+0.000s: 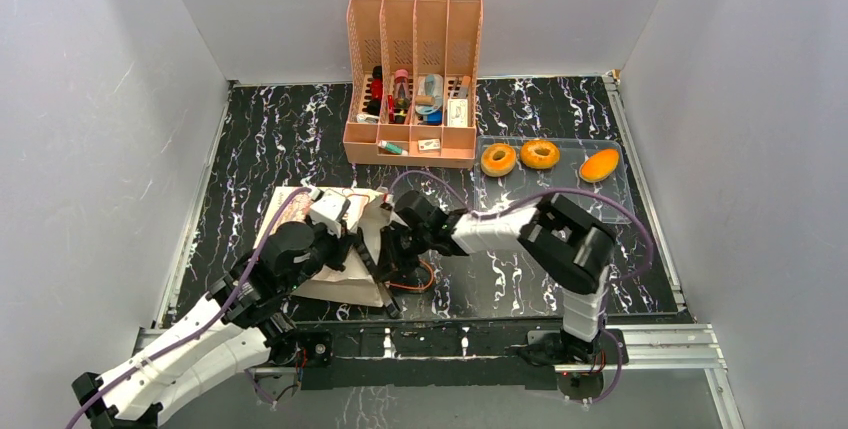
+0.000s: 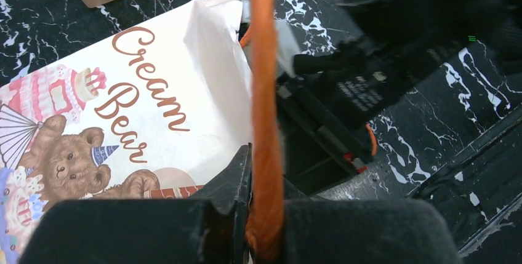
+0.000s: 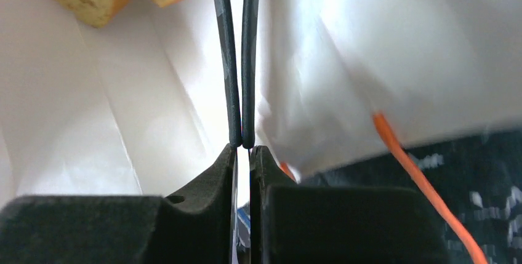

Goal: Take the fake bread out of the paper bag
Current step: Take out the fake bread from the paper bag.

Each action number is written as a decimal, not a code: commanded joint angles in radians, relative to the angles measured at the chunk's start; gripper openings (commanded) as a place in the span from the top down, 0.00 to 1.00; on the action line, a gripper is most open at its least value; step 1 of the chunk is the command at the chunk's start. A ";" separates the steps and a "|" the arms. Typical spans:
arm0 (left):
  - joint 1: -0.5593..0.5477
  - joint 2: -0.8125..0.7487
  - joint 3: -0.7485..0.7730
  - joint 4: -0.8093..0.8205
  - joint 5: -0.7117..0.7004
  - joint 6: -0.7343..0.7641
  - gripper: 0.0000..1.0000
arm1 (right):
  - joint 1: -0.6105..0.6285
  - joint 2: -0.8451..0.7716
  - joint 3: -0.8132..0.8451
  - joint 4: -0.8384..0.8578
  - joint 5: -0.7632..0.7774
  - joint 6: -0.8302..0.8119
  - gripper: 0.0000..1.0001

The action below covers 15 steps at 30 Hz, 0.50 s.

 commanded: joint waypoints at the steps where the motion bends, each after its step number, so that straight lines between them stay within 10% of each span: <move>1: -0.006 -0.023 0.050 0.005 -0.079 -0.018 1.00 | 0.001 -0.192 -0.097 0.043 0.107 0.065 1.00; 15: -0.006 -0.002 0.091 -0.034 -0.081 0.035 1.00 | -0.003 -0.487 -0.233 -0.067 0.252 0.043 1.00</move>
